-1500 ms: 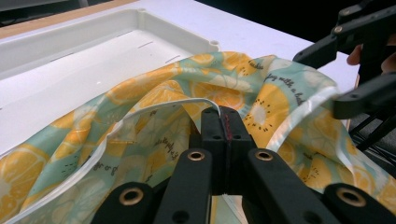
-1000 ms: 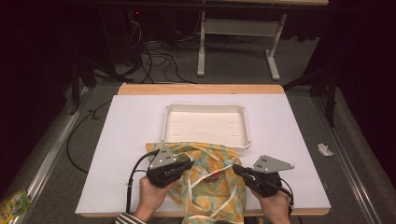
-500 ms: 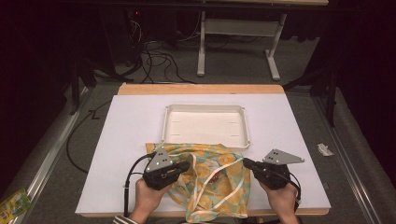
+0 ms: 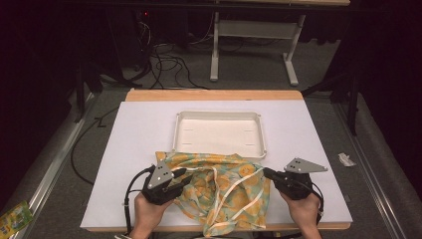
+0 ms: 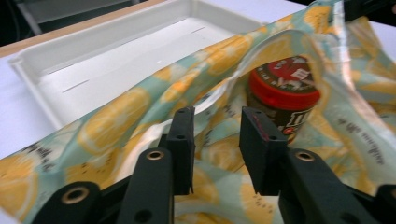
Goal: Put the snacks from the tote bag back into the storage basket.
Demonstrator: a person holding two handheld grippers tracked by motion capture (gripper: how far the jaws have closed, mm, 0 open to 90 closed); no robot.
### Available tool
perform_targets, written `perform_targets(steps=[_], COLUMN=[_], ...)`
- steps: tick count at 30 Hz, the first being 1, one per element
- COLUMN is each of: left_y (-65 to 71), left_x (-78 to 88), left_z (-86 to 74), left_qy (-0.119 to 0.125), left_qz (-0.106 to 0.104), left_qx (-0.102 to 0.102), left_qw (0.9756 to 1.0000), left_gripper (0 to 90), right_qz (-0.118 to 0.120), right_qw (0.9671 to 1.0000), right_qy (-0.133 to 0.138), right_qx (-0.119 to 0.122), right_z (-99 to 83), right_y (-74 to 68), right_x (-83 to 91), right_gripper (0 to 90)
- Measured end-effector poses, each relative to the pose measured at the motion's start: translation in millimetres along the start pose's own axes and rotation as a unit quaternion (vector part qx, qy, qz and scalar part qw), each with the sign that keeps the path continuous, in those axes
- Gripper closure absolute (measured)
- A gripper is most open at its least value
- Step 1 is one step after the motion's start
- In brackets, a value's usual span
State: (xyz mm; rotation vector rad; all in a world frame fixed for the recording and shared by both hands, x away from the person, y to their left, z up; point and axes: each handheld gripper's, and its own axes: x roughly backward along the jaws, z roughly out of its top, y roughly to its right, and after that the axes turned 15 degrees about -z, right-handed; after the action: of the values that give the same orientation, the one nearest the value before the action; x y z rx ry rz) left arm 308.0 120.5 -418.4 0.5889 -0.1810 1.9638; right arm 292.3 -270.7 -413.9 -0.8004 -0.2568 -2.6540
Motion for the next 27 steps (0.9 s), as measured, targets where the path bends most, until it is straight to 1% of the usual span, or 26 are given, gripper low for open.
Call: perform_targets(steps=[2,3,4,5,6,7,10,12,15,21,23,25,27], left_y=[-2.5,-4.0,-6.4,-6.4,-8.0,-8.0,-9.0,-9.8,-10.6,-15.6,-18.3,-19.7,-21.8], left_x=[0.7,1.0,1.8,1.8,3.6,3.6,6.6,10.3,12.1,13.3,11.5,10.1,7.5], left_z=[-2.4,-3.7,-6.8,-6.8,-9.8,-9.8,-13.3,-15.4,-16.2,-18.0,-19.0,-19.4,-19.8], left_qy=[0.000,-0.001,-0.001,-0.001,0.002,0.002,0.003,0.008,0.012,0.014,0.013,0.010,0.009], left_qz=[0.008,0.012,0.022,0.022,0.030,0.030,0.044,0.051,0.056,0.070,0.070,0.070,0.065], left_qx=[0.008,0.012,0.020,0.020,0.026,0.026,0.028,0.030,0.032,0.042,0.048,0.049,0.056], left_qw=[0.9999,0.9999,0.9996,0.9996,0.9992,0.9992,0.9986,0.9982,0.9979,0.9966,0.9964,0.9963,0.9963], left_gripper=[61.4,57.7,55.9,54.6,53.6,52.8,51.8,50.4,49.4,43.6,42.5,42.5,42.6], right_qz=[-0.001,0.000,-0.001,-0.001,-0.002,-0.002,-0.003,-0.005,-0.005,-0.007,-0.010,-0.010,-0.012], right_qw=[1.0000,1.0000,1.0000,1.0000,1.0000,1.0000,0.9999,0.9999,0.9999,0.9998,0.9996,0.9996,0.9995], right_qy=[-0.001,-0.002,-0.002,-0.002,-0.003,-0.003,-0.006,-0.007,-0.009,-0.013,-0.017,-0.017,-0.020], right_qx=[-0.002,-0.002,-0.003,-0.003,-0.005,-0.005,-0.009,-0.009,-0.011,-0.014,-0.018,-0.019,-0.020], right_z=[-0.3,-0.6,-0.9,-0.9,-1.5,-1.5,-3.0,-4.7,-5.8,-7.7,-8.5,-9.0,-9.9], right_y=[0.8,1.9,2.4,2.4,4.2,4.2,6.8,9.3,10.3,13.6,16.0,17.0,18.8], right_x=[-0.6,-1.7,-2.0,-2.0,-2.5,-2.5,-3.2,-4.4,-4.8,-7.1,-8.8,-9.3,-10.6], right_gripper=[90.0,90.0,90.0,90.0,90.0,90.0,90.0,90.0,90.0,90.0,90.0,90.0,90.0])
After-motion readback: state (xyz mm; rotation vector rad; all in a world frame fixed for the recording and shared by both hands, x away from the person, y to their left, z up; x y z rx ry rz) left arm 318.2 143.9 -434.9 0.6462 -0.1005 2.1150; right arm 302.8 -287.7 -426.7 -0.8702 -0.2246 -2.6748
